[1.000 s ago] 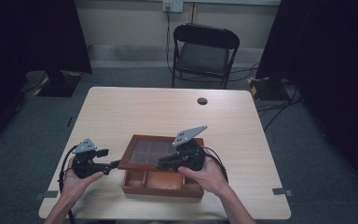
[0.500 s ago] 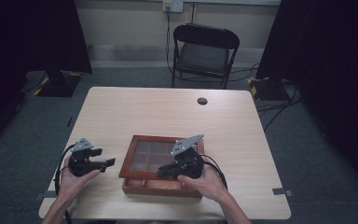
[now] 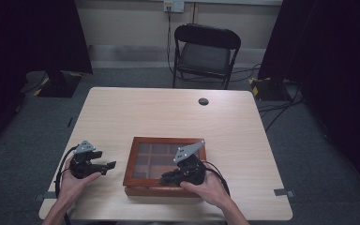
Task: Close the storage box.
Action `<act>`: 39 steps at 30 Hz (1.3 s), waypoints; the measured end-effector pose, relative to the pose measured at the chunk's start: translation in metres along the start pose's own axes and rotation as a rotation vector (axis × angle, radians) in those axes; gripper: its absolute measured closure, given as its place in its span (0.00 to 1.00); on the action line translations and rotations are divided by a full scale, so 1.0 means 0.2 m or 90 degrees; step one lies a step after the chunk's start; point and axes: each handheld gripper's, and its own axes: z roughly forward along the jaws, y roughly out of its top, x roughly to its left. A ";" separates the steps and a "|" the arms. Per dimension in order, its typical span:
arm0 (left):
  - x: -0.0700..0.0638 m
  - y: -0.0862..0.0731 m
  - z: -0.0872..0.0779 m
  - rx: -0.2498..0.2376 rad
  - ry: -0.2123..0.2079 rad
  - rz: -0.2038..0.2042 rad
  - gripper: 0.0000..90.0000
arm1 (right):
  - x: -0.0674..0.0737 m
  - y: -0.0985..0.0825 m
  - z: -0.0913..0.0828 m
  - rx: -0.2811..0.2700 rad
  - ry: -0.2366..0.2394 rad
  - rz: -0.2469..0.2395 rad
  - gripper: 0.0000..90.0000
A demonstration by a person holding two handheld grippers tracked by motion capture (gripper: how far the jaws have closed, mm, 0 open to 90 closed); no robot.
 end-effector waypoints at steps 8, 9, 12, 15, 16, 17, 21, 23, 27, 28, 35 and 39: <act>0.01 -0.01 0.01 0.002 0.005 -0.007 0.23 | -0.01 -0.08 0.04 0.017 -0.006 0.001 0.91; 0.01 -0.01 0.01 0.005 0.005 -0.004 0.23 | -0.01 -0.08 0.05 0.022 -0.010 -0.003 0.91; 0.01 -0.01 0.02 0.004 0.008 -0.005 0.23 | -0.01 -0.09 0.06 0.027 -0.011 -0.001 0.91; 0.01 -0.01 0.02 0.004 0.008 -0.009 0.23 | -0.01 -0.10 0.06 0.012 -0.010 0.003 0.91; 0.01 -0.01 0.02 0.006 0.008 -0.007 0.23 | -0.01 -0.11 0.06 0.004 -0.009 0.007 0.91; 0.01 -0.02 0.02 0.005 0.008 -0.009 0.23 | -0.01 -0.11 0.06 0.007 -0.013 0.011 0.83; 0.02 -0.03 0.03 0.009 0.009 -0.014 0.23 | -0.02 -0.13 0.03 -0.005 -0.038 0.027 0.72; 0.02 -0.03 0.03 0.012 0.011 -0.013 0.23 | -0.03 -0.14 -0.01 -0.024 -0.042 0.031 0.71; 0.02 -0.03 0.04 0.019 0.023 -0.006 0.23 | -0.08 -0.18 -0.11 -0.068 -0.108 0.075 0.60; 0.02 -0.03 0.04 0.026 0.022 0.000 0.23 | -0.10 -0.20 -0.13 -0.074 -0.121 0.083 0.59; 0.02 -0.04 0.06 0.043 0.041 0.012 0.23 | -0.20 -0.33 -0.36 -0.106 -0.292 0.157 0.34; 0.02 -0.04 0.07 0.056 0.056 0.018 0.23 | -0.30 -0.50 -0.47 -0.113 -0.394 0.238 0.26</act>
